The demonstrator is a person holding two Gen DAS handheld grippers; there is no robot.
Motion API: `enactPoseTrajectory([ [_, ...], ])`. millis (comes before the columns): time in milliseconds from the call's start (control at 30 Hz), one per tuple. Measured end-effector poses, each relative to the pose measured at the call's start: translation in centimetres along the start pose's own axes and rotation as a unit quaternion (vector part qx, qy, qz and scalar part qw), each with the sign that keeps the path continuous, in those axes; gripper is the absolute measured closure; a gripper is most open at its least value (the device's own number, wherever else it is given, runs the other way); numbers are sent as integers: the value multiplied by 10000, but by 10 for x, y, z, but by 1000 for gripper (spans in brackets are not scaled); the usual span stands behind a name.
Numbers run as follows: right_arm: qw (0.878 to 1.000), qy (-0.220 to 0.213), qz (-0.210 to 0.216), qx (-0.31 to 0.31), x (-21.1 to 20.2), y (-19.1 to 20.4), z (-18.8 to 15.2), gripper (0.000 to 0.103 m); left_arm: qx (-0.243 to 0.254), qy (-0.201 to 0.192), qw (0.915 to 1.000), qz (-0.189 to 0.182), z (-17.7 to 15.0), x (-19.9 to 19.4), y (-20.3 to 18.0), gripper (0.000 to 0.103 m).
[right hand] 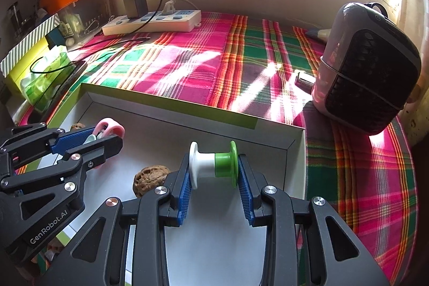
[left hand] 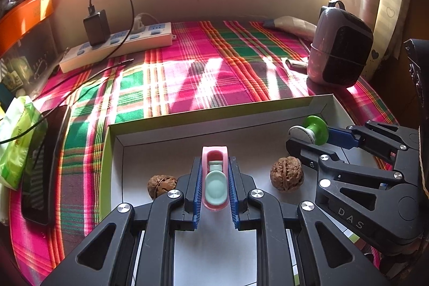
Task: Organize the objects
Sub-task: 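Lower the pink holder and spool into the box and open both grippers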
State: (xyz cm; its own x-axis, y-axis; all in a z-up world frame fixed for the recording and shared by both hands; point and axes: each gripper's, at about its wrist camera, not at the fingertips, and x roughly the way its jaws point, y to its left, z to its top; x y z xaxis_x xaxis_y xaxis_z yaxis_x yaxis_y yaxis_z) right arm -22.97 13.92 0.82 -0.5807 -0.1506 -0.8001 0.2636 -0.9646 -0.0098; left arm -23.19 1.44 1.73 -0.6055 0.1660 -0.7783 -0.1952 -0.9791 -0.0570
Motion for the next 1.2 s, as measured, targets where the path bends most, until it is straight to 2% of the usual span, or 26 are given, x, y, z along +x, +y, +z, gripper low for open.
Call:
enactPoseTrajectory([
  [767,10000,59,-53,38,0,0,0,69,-5,158,9999,6,-2,7,-3,86],
  [1133,9999,-38,-82,48,-8,3,-1,69,-25,124,9999,7,-6,0,-2,77],
  [1200,9999,-64,-66,77,-10,3,-2,66,-38,108,9999,18,-6,-3,-2,76],
])
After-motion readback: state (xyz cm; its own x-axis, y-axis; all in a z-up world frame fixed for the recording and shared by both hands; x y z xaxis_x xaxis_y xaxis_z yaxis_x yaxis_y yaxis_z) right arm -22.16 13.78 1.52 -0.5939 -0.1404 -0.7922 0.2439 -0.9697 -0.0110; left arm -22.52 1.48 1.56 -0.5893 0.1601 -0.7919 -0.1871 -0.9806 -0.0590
